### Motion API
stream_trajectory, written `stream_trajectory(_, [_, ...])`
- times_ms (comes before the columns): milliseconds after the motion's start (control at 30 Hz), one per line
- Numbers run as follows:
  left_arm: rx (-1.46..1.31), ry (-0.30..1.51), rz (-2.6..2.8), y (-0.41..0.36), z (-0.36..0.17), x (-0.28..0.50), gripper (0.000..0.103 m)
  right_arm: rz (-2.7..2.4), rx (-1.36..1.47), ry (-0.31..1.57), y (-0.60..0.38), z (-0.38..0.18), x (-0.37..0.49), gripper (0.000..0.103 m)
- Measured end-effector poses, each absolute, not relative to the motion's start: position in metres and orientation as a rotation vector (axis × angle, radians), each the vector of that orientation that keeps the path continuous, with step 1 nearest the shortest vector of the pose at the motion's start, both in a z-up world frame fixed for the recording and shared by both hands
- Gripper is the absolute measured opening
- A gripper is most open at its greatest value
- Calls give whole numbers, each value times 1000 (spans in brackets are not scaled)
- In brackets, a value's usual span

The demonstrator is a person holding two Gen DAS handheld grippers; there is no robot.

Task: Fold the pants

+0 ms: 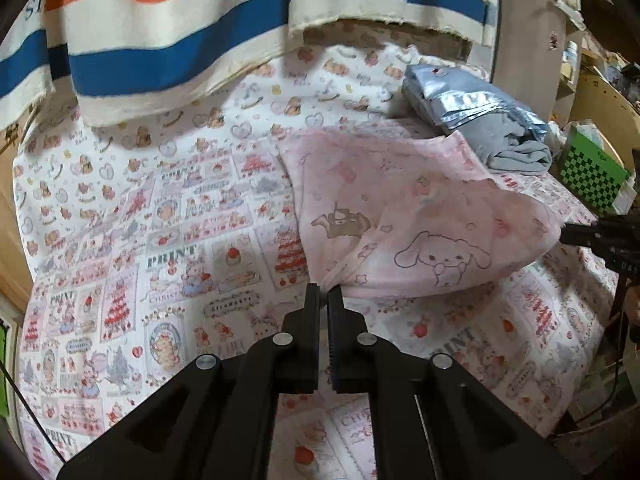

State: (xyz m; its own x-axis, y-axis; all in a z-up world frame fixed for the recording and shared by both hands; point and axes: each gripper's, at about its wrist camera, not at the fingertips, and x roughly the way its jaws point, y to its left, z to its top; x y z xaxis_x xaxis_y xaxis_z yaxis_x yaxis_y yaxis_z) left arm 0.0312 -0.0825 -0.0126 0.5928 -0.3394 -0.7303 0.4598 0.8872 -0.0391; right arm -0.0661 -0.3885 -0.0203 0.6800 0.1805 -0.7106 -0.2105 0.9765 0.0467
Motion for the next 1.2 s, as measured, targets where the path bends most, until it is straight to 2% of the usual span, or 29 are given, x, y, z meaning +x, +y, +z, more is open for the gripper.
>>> stream_trajectory(167, [179, 855, -456, -85, -35, 39, 3, 190, -38, 855, -387, -50, -61, 3])
stream_trajectory(300, [65, 844, -566, -72, -21, 37, 7, 214, -34, 811, -388, -37, -68, 3])
stream_trajectory(367, [6, 828, -593, -64, -11, 37, 14, 250, 7, 797, -392, -28, -70, 12])
stream_trajectory(400, [-9, 817, -599, -62, -6, 37, 19, 262, 32, 774, -396, -22, -72, 27])
stream_trajectory(433, [-10, 809, -597, -63, -1, 38, 21, 258, 55, 737, -399, -15, -72, 48])
stream_trajectory(467, [-4, 799, -597, -65, 2, 38, 21, 246, 70, 704, -402, -10, -72, 57])
stream_trajectory(500, [4, 786, -608, -69, 6, 39, 23, 239, 89, 674, -404, -4, -70, 62])
stream_trajectory(700, [44, 818, -654, -111, 5, 67, 37, 301, 179, 687, -392, -5, -21, 61])
stream_trajectory(900, [67, 942, -676, -150, -15, 99, 38, 362, 249, 798, -382, -35, 24, 60])
stream_trajectory(967, [80, 977, -676, -160, -21, 104, 34, 363, 282, 853, -382, -46, 34, 49])
stream_trajectory(1033, [78, 988, -696, -165, -22, 104, 12, 367, 291, 886, -381, -55, 40, 18])
stream_trajectory(1133, [111, 940, -692, -171, -14, 99, 1, 365, 248, 853, -376, -52, 38, 10])
stream_trajectory(1200, [124, 887, -681, -172, -3, 97, 1, 364, 229, 819, -374, -43, 36, 9])
